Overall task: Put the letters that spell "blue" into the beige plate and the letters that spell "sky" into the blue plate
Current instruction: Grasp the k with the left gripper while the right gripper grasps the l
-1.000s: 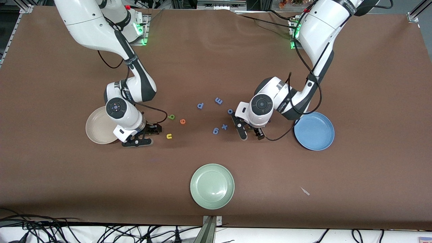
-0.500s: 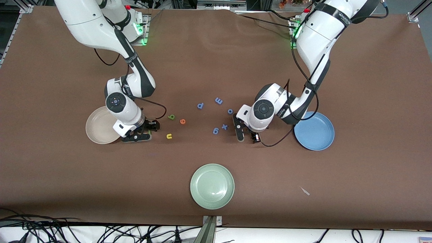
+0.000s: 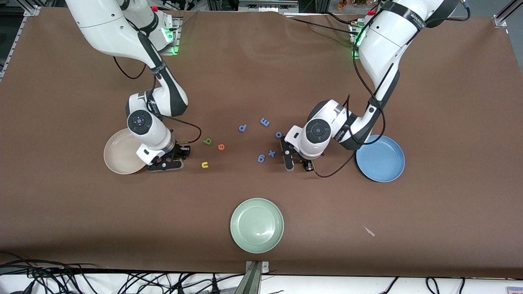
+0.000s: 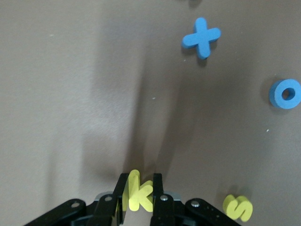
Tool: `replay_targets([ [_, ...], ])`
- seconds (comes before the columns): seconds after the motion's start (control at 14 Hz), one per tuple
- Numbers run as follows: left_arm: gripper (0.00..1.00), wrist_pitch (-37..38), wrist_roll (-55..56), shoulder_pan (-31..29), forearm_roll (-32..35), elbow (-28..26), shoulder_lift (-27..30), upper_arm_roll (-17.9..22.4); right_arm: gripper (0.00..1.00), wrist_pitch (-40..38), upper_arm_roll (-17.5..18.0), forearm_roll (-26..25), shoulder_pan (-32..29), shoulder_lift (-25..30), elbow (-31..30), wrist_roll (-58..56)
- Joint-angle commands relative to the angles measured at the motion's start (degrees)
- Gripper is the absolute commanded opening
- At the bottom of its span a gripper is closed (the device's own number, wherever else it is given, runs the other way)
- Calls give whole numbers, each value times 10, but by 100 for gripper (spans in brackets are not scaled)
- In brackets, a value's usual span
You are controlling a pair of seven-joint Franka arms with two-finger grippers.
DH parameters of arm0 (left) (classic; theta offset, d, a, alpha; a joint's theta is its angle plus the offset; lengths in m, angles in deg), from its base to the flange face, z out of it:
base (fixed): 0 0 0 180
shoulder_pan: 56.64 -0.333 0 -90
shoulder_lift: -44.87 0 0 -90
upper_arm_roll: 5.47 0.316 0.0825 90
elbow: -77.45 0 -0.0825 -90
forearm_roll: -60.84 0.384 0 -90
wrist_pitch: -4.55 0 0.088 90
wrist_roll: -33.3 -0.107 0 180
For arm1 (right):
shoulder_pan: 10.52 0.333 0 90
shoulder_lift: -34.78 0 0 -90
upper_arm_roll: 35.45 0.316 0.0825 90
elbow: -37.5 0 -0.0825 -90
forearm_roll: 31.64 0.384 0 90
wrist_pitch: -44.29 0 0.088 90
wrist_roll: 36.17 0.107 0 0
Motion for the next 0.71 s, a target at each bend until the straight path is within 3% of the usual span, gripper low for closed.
replay_targets([
  [0.0, 0, 101, 2, -25, 12, 6, 60, 1, 9, 4, 4, 10, 1, 10, -17, 4],
  [0.07, 0, 130, 1, -43, 12, 6, 74, 1, 1, 2, 4, 10, 1, 11, -16, 5],
  [0.29, 0, 194, -1, -107, 10, 6, 99, -1, 0, -32, 1, 10, 0, 27, 2, -4],
  [0.5, 0, 230, -7, -147, 21, -2, 104, 7, 0, -173, -21, 9, -10, 46, 73, -21],
  [0.64, 0, 224, -8, -176, 21, -21, 99, 6, 0, -213, -50, 10, -10, 57, 86, -69],
])
